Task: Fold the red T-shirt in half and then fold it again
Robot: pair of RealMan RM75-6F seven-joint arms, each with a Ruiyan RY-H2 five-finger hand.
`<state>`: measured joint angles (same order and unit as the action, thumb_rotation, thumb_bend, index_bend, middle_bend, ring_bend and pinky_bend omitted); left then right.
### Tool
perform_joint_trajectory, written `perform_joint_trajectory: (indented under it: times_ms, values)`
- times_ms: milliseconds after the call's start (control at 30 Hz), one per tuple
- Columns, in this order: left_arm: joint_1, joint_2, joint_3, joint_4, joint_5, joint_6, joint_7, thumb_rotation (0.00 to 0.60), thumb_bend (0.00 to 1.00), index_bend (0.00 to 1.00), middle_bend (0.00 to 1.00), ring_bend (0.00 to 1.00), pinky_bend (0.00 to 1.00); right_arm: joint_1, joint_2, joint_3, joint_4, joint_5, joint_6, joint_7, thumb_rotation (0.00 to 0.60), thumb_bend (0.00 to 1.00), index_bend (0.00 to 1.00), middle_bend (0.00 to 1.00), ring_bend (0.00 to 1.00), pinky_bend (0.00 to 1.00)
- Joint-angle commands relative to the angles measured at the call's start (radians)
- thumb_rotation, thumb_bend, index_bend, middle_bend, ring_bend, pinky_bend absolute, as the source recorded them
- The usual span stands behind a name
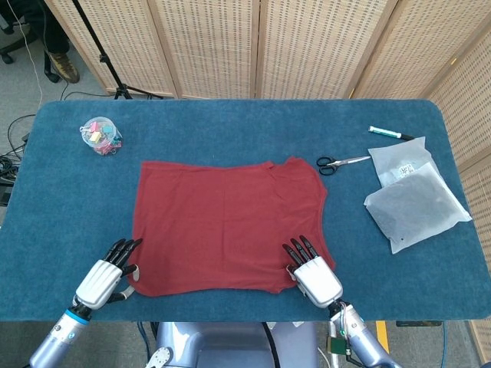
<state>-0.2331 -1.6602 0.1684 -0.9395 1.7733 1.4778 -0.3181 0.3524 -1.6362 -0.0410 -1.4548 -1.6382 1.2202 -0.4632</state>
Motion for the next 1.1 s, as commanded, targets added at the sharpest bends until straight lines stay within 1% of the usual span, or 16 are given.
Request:
perform_joint_trajectory:
  times_ms: [33, 300, 433, 800, 1100]
  values:
    - [0.001, -0.002, 0.000, 0.002, -0.001, 0.001, 0.003, 0.600, 0.41, 0.63, 0.00, 0.00, 0.00, 0.000, 0.000, -0.001, 0.000, 0.001, 0.000, 0.001, 0.600, 0.52, 0.61, 0.14, 0.00, 0.04]
    - [0.000, 0.000, 0.004, -0.003, -0.003, -0.001, -0.011, 0.600, 0.57, 0.68, 0.00, 0.00, 0.00, 0.000, 0.001, -0.003, 0.000, -0.001, 0.002, -0.001, 0.600, 0.52, 0.61, 0.14, 0.00, 0.04]
    - [0.000, 0.001, 0.005, -0.007, -0.004, -0.002, -0.017, 0.600, 0.61, 0.70, 0.00, 0.00, 0.00, 0.000, 0.002, -0.003, -0.001, -0.002, 0.002, -0.002, 0.600, 0.52, 0.61, 0.14, 0.00, 0.04]
    - [0.006, 0.015, 0.016, -0.021, 0.002, 0.012, -0.036, 0.600, 0.64, 0.71, 0.00, 0.00, 0.00, 0.010, 0.015, -0.022, 0.003, -0.037, 0.005, 0.031, 0.600, 0.52, 0.63, 0.16, 0.00, 0.04]
    - [0.017, 0.034, 0.033, -0.026, 0.037, 0.073, -0.062, 0.600, 0.65, 0.71, 0.00, 0.00, 0.00, 0.044, 0.062, -0.066, -0.008, -0.133, 0.008, 0.116, 0.600, 0.52, 0.63, 0.16, 0.00, 0.04]
